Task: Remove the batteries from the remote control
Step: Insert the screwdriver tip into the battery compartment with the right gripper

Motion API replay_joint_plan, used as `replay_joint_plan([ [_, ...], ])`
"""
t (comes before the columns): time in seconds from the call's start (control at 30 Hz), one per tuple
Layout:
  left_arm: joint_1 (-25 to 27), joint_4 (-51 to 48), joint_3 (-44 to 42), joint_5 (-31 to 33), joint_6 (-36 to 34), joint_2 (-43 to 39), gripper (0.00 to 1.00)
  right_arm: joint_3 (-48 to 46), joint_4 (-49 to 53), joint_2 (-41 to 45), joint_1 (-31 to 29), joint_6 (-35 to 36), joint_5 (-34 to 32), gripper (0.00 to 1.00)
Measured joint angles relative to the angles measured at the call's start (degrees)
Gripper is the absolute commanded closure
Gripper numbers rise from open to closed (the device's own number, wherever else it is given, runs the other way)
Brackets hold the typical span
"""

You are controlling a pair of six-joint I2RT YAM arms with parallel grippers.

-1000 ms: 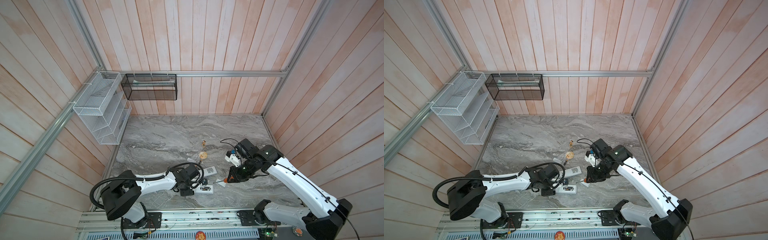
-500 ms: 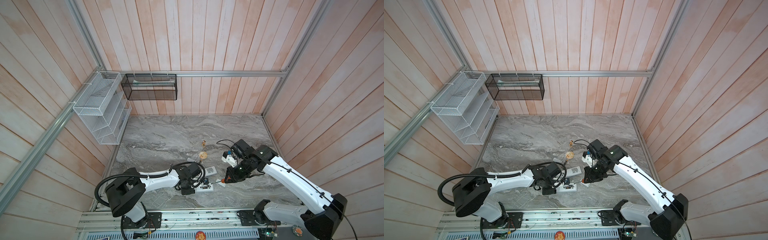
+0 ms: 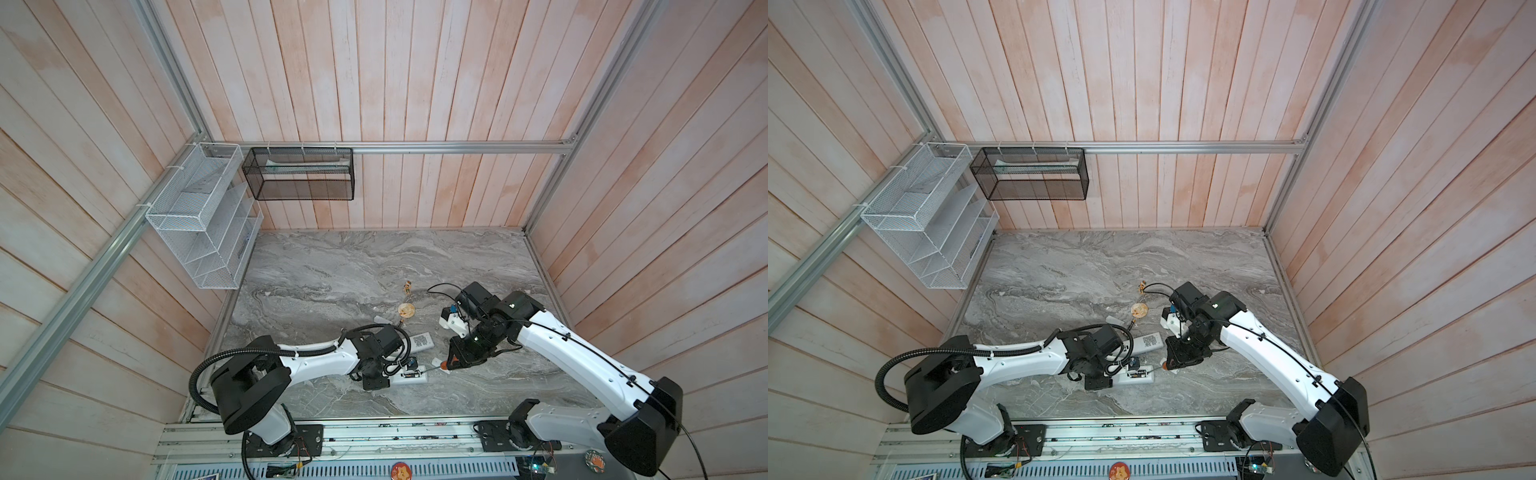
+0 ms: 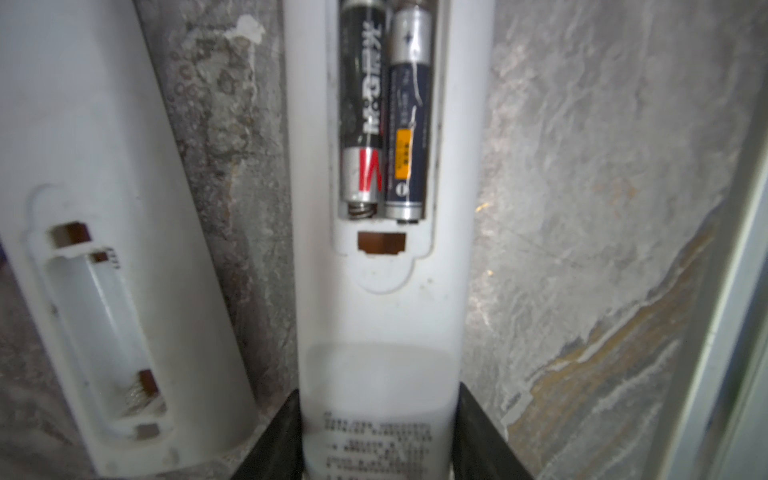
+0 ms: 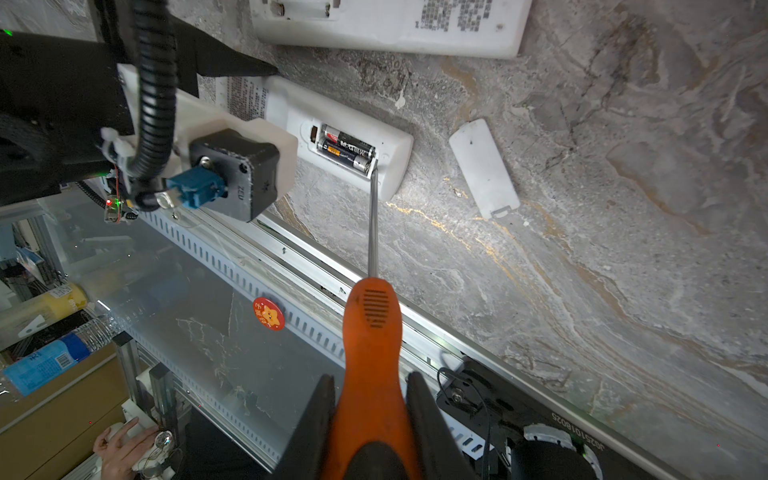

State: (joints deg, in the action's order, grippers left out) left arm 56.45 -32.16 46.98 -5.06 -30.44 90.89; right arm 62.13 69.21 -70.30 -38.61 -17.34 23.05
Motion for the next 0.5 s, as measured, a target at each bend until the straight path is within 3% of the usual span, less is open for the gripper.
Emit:
replay_joint_plan([
  [0.5, 0.2, 0.0, 0.0, 0.2, 0.0, 0.1, 0.66, -1.8, -2.6, 0.0, 0.0, 0.7, 0.4, 1.0],
])
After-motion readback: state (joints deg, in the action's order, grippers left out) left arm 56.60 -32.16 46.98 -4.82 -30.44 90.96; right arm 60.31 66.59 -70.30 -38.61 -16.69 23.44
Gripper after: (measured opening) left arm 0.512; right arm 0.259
